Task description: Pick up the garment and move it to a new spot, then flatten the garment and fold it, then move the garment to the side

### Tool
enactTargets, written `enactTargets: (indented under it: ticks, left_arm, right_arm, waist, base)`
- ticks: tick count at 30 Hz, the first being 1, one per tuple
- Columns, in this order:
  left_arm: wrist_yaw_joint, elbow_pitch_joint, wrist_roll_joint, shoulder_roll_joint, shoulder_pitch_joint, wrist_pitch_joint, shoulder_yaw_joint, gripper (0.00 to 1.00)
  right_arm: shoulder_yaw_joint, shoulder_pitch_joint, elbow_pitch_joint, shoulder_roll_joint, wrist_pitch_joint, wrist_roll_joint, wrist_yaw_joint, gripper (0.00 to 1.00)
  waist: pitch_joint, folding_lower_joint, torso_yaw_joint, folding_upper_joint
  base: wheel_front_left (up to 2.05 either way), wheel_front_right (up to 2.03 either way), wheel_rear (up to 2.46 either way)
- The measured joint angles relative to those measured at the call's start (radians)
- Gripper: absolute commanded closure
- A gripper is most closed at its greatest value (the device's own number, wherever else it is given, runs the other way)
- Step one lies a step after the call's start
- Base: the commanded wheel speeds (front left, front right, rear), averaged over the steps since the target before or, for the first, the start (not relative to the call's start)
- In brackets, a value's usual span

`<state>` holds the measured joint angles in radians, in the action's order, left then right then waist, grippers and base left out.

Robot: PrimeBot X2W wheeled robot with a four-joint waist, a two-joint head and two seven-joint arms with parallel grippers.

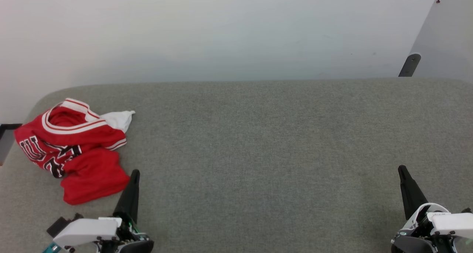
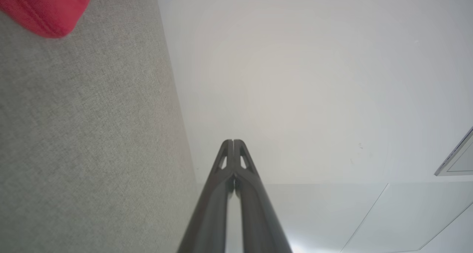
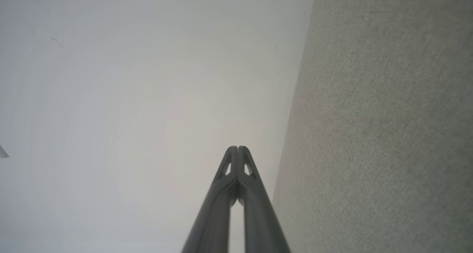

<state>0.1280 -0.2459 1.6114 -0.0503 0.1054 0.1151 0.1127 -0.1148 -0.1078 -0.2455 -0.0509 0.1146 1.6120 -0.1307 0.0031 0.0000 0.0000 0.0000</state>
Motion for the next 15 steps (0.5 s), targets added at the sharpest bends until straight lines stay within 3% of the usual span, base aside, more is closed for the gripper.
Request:
enactTargets:
  ticks: [1, 2, 15]
  left_arm:
    - [0.000, 0.000, 0.000, 0.000, 0.000, 0.000, 0.000, 1.00]
    - [0.000, 0.000, 0.000, 0.000, 0.000, 0.000, 0.000, 0.00]
    - [-0.002, -0.050, -0.060, -0.012, 0.003, -0.030, -0.027, 0.00]
  right_arm:
    - [0.000, 0.000, 0.000, 0.000, 0.000, 0.000, 0.000, 1.00]
    - [0.000, 0.000, 0.000, 0.000, 0.000, 0.000, 0.000, 0.00]
    - [0.016, -0.016, -0.071, -0.010, -0.019, -0.034, 0.001, 0.00]
  waist:
    - [0.000, 0.0000, 0.000, 0.0000]
    - [0.000, 0.0000, 0.000, 0.0000]
    - [0.000, 0.0000, 0.001, -0.0001]
  base:
    - [0.00, 0.00, 0.00]
    - [0.00, 0.00, 0.00]
    - [0.00, 0.00, 0.00]
